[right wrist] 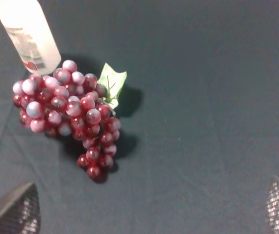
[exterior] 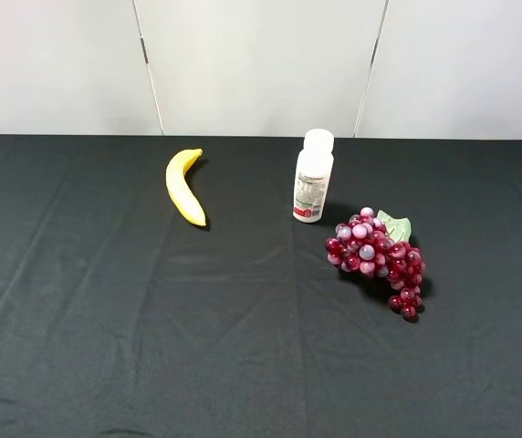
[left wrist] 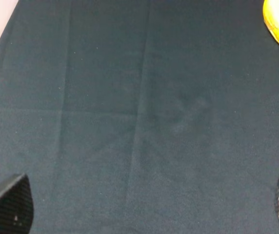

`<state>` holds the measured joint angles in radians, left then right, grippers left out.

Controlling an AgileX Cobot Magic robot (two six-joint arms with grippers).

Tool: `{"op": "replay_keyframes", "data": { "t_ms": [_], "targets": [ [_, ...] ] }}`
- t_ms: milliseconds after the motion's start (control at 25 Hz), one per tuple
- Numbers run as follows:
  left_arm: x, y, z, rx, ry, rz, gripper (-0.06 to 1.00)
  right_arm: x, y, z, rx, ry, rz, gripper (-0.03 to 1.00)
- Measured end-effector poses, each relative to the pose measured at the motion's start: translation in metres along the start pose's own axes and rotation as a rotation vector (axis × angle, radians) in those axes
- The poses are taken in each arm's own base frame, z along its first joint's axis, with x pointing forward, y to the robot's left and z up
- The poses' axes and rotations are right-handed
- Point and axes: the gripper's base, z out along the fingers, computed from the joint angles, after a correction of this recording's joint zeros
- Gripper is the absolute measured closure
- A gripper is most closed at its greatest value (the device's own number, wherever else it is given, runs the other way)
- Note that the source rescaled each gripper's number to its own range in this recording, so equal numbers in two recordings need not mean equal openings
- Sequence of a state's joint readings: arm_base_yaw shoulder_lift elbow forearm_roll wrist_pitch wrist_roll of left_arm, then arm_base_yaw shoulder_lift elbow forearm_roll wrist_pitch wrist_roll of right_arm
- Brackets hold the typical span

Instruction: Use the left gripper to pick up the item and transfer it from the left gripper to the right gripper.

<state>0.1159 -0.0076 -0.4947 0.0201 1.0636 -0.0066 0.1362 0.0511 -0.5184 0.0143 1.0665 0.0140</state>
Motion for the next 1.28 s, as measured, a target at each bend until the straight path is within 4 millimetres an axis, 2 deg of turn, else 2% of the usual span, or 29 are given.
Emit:
{"op": "replay_keyframes", "data": {
  "t_ms": [160, 680, 960, 1280],
  "targets": [
    [0.0000, 0.0000, 0.0000, 0.000, 0.000, 0.000, -0.03, 0.0052, -0.0001, -0.0024, -0.001, -0.066, 0.002, -0.03],
    [0.0000, 0.0000, 0.0000, 0.000, 0.000, 0.000, -0.03, 0.0053, -0.0001, -0.0028, 0.003, -0.071, 0.005, -0.03],
    [0.0000, 0.0000, 0.0000, 0.000, 0.000, 0.000, -0.03, 0.0052, 0.0005, -0.0026, 0.138, -0.075, 0.074, -0.03],
    [0.0000, 0.0000, 0.0000, 0.000, 0.000, 0.000, -0.03, 0.0051, 0.0006, -0.0025, 0.157, -0.075, 0.085, -0.03]
  ]
}}
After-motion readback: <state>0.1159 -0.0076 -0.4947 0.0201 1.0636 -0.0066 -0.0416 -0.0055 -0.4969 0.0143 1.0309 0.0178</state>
